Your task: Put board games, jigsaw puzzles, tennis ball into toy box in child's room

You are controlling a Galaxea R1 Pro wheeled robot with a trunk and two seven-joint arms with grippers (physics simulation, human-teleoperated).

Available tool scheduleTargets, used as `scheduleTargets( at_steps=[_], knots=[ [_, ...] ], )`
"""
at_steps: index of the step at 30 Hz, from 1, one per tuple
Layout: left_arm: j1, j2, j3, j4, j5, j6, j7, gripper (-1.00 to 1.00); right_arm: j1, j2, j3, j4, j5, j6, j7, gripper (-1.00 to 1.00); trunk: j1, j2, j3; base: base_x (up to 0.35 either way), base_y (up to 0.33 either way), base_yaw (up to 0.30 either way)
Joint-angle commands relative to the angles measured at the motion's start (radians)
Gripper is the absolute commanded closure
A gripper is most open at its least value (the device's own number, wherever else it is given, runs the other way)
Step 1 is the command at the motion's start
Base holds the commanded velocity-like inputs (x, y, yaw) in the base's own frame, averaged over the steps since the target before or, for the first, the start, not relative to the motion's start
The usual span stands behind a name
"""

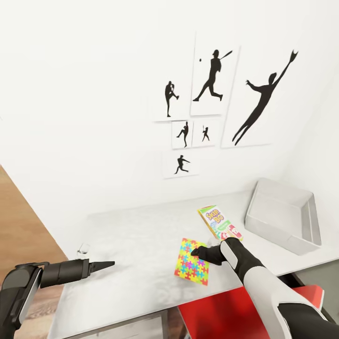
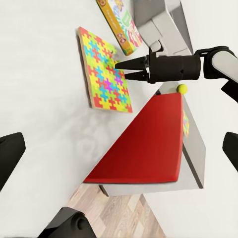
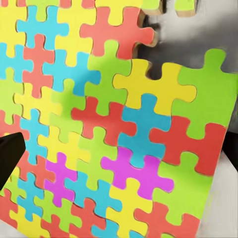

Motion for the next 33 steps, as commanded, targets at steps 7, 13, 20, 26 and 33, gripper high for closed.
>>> scheduleTargets(
  at_steps=[7, 13, 20, 26, 33],
  knots=[
    [-0.001, 0.0, 0.0, 0.0, 0.0, 0.011, -0.003, -1.0, -0.001, 0.0, -0.002, -0.001, 0.005, 0.0, 0.004, -1.0, 0.001, -0.002, -0.002, -0.024, 0.073, 0.0],
    [-0.001, 0.0, 0.0, 0.0, 0.0, 0.01, -0.003, -1.0, 0.0, 0.0, -0.001, -0.001, 0.005, 0.0, 0.004, -1.0, 0.001, -0.002, -0.002, -0.026, 0.057, 0.0],
    [-0.001, 0.0, -0.001, 0.0, 0.0, 0.01, -0.003, -1.0, 0.0, 0.0, -0.001, -0.001, 0.005, -0.002, 0.004, -1.0, 0.001, -0.002, -0.002, -0.076, 0.093, 0.0],
    [-0.001, 0.0, -0.001, 0.0, 0.0, 0.011, -0.003, -1.0, 0.0, 0.0, -0.001, -0.001, 0.005, -0.007, 0.004, -1.0, 0.001, -0.002, -0.002, -0.102, 0.118, 0.0],
    [-0.001, 0.0, -0.001, 0.0, 0.0, 0.012, -0.003, -1.0, 0.001, 0.0, -0.001, -0.001, 0.005, -0.008, 0.004, -1.0, 0.001, -0.002, -0.002, -0.054, 0.12, 0.0]
  ],
)
